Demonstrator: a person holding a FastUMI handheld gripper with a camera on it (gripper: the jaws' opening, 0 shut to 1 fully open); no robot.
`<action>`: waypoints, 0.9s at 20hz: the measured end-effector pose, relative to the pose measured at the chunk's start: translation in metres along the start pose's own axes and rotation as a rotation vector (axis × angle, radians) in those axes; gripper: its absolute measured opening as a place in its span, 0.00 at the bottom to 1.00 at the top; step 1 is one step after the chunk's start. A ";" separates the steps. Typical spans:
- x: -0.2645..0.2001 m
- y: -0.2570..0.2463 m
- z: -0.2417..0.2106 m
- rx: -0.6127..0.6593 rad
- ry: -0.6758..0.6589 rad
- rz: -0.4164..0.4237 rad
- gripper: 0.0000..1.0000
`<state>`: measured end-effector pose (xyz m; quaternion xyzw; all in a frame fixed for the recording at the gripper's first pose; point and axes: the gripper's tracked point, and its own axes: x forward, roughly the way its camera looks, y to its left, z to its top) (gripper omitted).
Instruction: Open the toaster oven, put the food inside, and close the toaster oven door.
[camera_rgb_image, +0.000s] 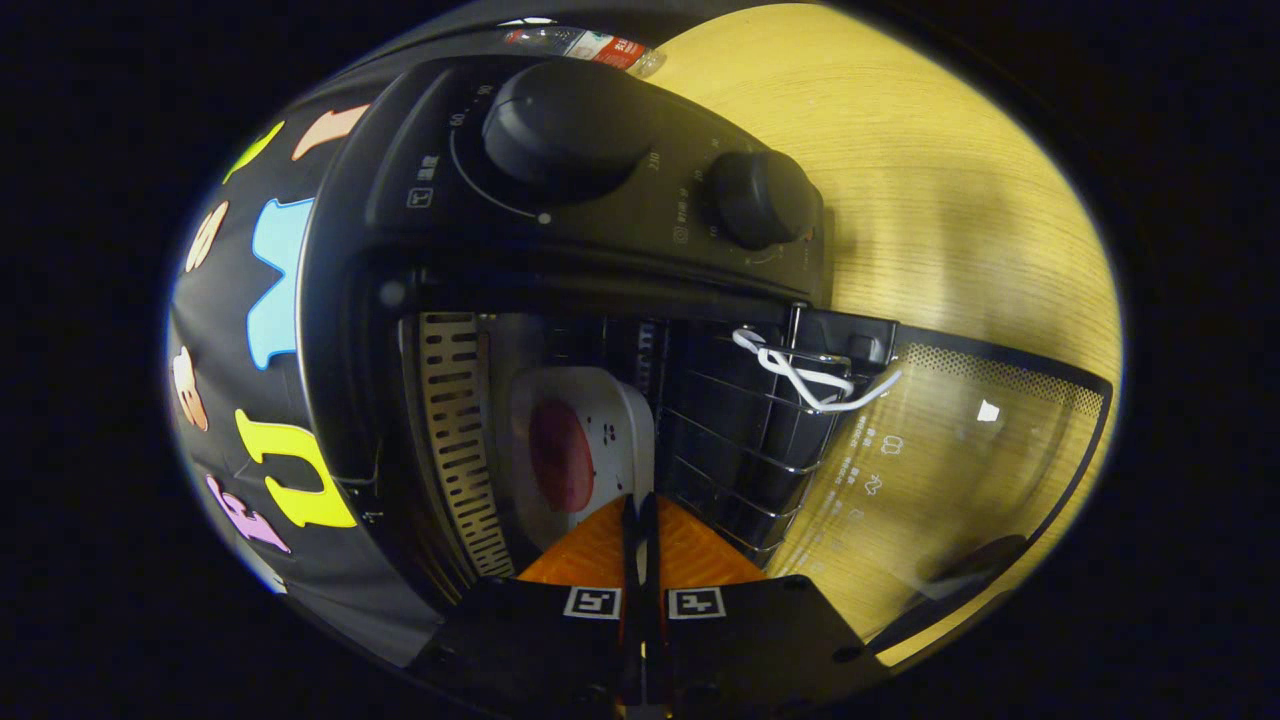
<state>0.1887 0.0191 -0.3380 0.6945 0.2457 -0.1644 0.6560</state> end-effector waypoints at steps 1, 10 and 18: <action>0.001 0.001 0.001 -0.002 -0.003 0.002 0.03; -0.013 0.006 -0.019 -0.012 0.071 0.037 0.21; -0.052 -0.003 -0.049 -0.076 0.172 0.033 0.72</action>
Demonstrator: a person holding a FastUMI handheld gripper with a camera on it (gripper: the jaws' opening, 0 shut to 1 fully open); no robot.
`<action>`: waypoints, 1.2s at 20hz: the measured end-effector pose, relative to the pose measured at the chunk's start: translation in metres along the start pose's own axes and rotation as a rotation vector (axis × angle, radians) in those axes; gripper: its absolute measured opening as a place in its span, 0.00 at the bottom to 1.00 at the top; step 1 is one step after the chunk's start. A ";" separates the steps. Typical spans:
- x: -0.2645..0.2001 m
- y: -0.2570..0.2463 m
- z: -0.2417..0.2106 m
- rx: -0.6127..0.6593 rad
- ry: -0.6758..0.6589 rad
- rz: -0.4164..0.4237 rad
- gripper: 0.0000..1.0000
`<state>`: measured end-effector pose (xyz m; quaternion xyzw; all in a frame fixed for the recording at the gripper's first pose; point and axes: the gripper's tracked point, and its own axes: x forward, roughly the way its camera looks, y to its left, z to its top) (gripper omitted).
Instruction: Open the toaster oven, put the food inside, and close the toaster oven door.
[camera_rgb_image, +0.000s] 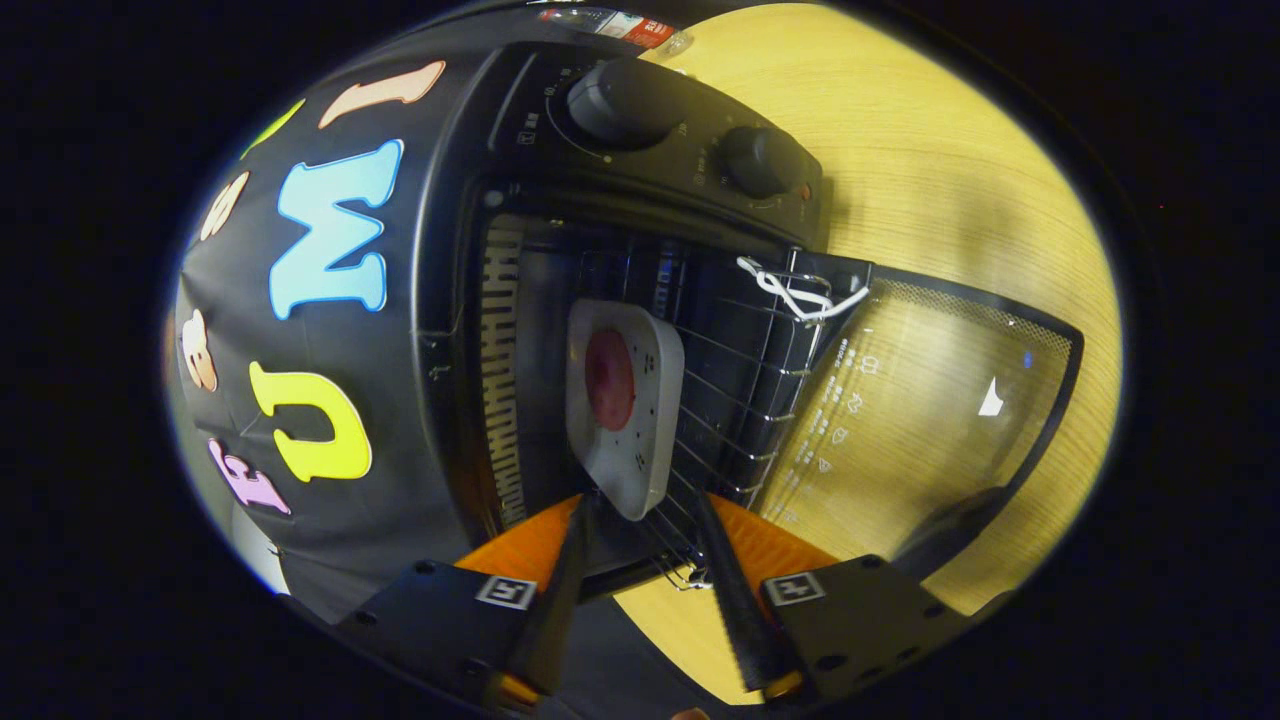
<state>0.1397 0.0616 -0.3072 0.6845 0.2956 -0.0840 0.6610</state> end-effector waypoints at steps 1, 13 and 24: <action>-0.004 -0.001 -0.006 -0.012 0.016 0.000 0.84; -0.071 -0.042 -0.056 -0.496 0.152 -0.085 0.97; -0.098 -0.120 -0.041 -1.193 0.151 -0.393 0.98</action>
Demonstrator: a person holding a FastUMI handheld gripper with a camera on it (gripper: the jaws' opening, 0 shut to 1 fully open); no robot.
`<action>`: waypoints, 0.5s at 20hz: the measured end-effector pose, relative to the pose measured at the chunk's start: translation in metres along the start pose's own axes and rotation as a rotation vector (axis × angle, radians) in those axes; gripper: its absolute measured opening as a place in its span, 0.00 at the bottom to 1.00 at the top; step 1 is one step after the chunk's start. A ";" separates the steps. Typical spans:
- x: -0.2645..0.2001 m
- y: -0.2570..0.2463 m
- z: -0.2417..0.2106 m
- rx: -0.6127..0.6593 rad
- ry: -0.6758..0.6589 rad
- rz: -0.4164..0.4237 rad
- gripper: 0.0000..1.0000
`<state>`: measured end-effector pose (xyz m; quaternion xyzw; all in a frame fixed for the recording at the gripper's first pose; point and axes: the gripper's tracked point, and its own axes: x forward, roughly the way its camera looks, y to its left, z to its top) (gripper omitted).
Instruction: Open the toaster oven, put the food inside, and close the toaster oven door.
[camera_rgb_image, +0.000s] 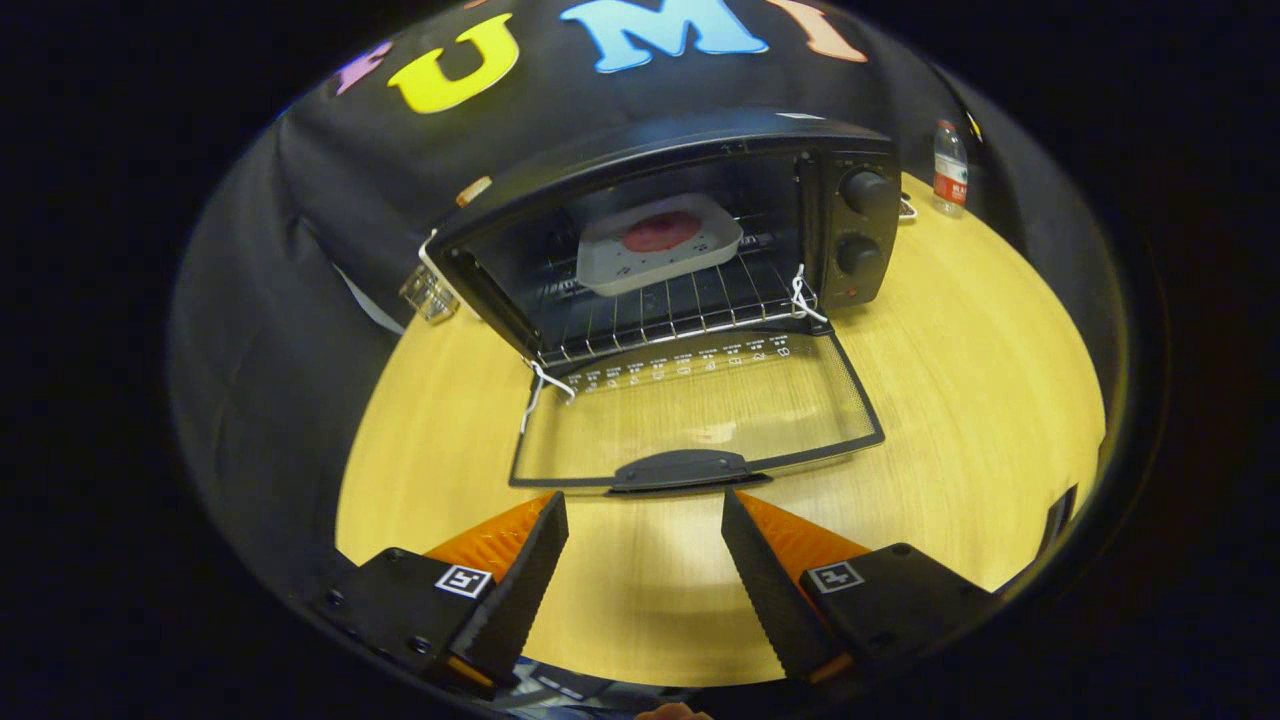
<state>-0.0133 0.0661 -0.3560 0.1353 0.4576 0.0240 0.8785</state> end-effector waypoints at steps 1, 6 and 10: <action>0.002 -0.002 -0.005 -0.036 0.019 -0.015 0.98; 0.018 -0.019 -0.025 -0.127 0.095 -0.122 0.99; 0.034 -0.024 -0.029 -0.119 0.139 -0.170 0.99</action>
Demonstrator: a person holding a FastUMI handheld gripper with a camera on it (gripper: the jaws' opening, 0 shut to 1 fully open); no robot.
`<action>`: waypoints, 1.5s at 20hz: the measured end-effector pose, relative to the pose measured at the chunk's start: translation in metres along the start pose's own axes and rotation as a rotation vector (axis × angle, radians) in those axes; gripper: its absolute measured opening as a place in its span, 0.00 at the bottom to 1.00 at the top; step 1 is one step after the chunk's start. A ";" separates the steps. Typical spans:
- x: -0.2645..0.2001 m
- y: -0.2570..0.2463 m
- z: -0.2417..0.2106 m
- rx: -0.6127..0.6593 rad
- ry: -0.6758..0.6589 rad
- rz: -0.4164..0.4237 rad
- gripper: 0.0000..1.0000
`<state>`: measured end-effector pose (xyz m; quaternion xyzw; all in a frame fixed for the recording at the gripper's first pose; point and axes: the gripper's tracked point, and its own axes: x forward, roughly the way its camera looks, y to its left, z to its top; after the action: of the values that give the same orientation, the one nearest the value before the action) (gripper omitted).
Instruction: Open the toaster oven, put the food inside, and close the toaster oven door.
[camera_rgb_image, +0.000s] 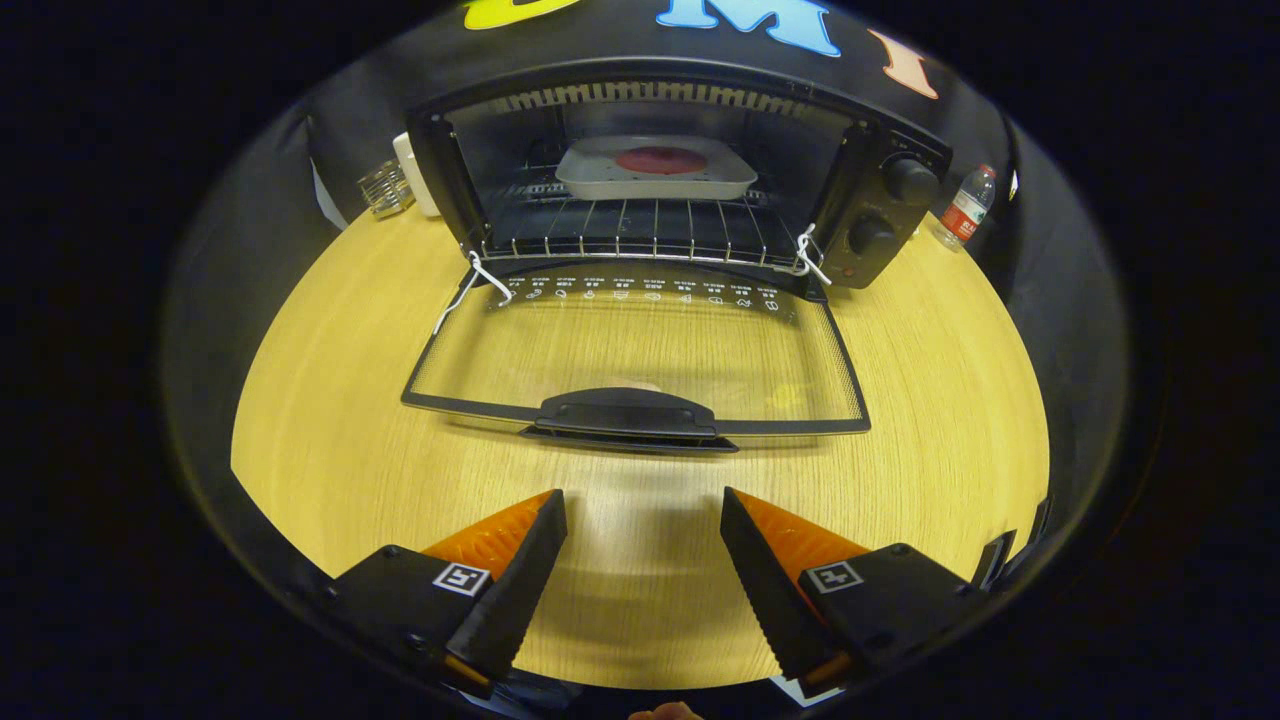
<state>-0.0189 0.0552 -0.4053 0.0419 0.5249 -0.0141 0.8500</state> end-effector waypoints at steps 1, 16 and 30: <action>0.003 0.002 0.001 0.009 0.009 -0.002 0.99; 0.017 0.004 0.015 0.053 0.063 -0.040 0.99; -0.039 -0.005 0.042 0.075 -0.097 0.002 0.98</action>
<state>0.0010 0.0455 -0.3523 0.0736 0.4821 -0.0351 0.8723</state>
